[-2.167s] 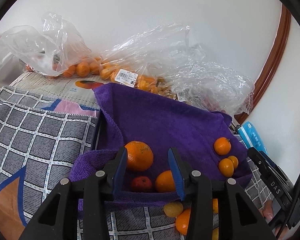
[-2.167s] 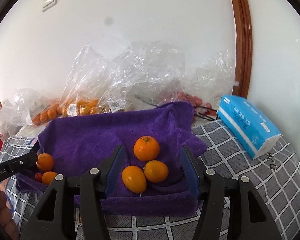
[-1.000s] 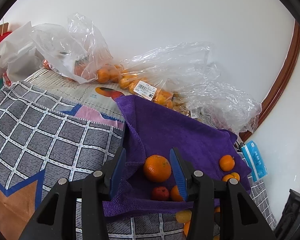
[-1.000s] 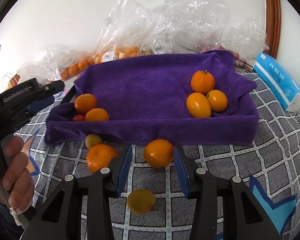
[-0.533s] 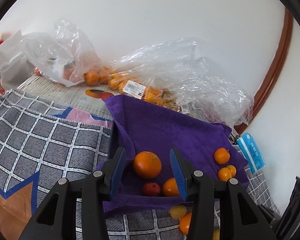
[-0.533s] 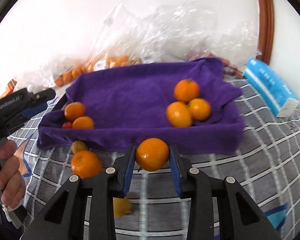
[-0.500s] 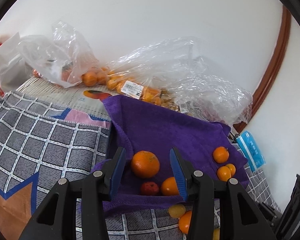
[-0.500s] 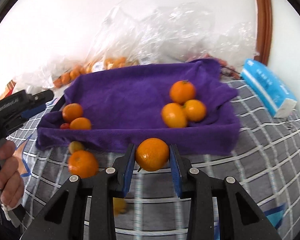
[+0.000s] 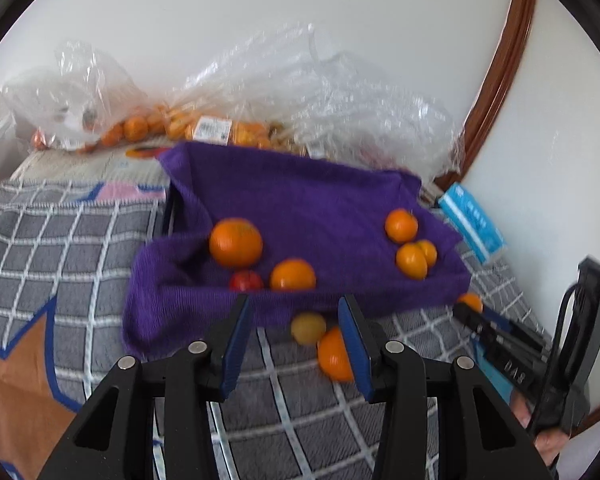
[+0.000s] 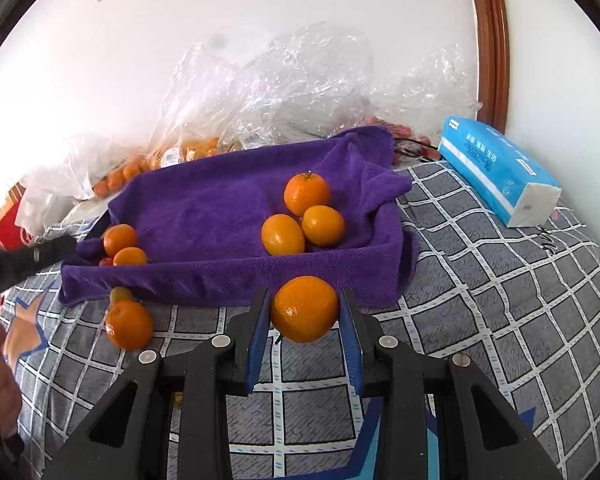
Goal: Organize fruits
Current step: 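Grasp a small yellow fruit with the left tool while the right tool holds the orange, then lift the small yellow fruit and the orange toward the towel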
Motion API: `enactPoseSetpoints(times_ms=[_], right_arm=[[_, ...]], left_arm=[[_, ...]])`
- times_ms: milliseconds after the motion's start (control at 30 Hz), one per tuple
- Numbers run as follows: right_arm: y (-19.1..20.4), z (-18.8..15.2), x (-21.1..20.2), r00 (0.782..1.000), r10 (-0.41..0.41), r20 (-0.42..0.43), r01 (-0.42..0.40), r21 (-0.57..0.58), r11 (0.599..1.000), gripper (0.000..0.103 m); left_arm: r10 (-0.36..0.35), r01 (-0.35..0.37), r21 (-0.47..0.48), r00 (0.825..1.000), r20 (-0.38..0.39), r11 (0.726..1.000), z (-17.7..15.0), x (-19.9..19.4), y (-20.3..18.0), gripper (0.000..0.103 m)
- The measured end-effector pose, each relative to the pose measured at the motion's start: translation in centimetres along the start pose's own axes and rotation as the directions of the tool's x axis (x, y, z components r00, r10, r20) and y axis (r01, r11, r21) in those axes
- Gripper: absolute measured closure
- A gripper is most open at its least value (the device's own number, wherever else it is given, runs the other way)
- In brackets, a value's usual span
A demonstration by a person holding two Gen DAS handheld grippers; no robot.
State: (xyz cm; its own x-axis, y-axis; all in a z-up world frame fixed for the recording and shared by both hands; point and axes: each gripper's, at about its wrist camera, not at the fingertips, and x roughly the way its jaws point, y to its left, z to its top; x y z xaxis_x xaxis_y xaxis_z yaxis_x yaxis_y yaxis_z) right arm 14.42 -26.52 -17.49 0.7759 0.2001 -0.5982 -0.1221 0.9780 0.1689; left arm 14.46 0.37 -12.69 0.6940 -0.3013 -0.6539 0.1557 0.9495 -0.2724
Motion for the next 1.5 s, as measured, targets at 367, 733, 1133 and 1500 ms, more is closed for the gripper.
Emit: enactPoseSetpoints(times_ms=[367,733,1133,1500], right_arm=[[-0.1,-0.3,-0.1,1.000,0.016,-0.003,-0.016,0.027,1.000,0.069],[-0.2,-0.2,0.0,1.000,0.017,-0.006,-0.017,0.026,1.000,0.069],[0.0,-0.2,-0.1,1.000,0.015,-0.003,-0.015,0.018,1.000,0.069],[-0.1,-0.3,-0.2,1.000,0.024,0.003,-0.024,0.031,0.999,0.069]], left_arm=[[0.080,-0.076,0.045,0.992,-0.093,0.996,-1.3,2.8,-0.8,0.075],[0.122,-0.108,0.103,0.984,-0.133,0.989,-0.8,4.6,-3.0,0.073],[0.139,-0.132,0.069,0.984,-0.111,0.989,-1.1,1.9,-1.6,0.079],[0.105,-0.097,0.078,0.989,-0.106,0.992,-1.5,2.6,-0.6,0.079]])
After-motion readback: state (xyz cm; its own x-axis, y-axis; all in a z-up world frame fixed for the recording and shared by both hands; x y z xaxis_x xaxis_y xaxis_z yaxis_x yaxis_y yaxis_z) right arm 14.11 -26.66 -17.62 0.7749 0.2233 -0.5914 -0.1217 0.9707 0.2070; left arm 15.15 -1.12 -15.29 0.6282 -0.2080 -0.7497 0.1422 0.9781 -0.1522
